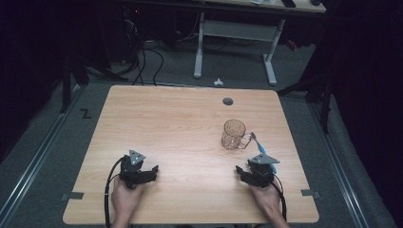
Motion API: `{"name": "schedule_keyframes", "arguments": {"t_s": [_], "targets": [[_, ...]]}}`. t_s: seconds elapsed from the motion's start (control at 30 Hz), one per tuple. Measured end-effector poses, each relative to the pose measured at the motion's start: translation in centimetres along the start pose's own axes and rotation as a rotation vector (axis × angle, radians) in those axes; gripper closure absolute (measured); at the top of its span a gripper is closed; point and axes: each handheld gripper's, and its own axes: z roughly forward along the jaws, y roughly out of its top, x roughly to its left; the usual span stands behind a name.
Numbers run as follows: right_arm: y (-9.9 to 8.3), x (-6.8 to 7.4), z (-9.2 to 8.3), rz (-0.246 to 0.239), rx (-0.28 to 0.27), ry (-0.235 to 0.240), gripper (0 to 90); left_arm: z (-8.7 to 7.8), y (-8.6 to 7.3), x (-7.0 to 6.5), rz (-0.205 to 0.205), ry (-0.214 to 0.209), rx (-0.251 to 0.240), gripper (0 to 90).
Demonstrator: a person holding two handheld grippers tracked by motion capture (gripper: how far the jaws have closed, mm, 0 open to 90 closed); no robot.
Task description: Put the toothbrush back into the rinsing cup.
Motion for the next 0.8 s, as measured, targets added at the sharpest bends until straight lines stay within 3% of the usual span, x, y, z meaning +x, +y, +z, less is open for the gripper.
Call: {"name": "schedule_keyframes", "arguments": {"t_s": [0.13,0.4,0.8], "targets": [[0.0,-0.1,-0.1,0.016,0.001,-0.004,45.9,0.0,0.0,0.0,0.0,0.0,0.0,17.8],[-0.2,0.3,-1.0,-0.004,-0.022,-0.011,47.8,0.0,0.0,0.0,-0.001,0.0,0.0,17.9],[-0.7,-0.2,-2.3,0.023,-0.033,0.015,49.2,0.0,0.0,0.0,-0.001,0.0,0.0,17.9]]}}
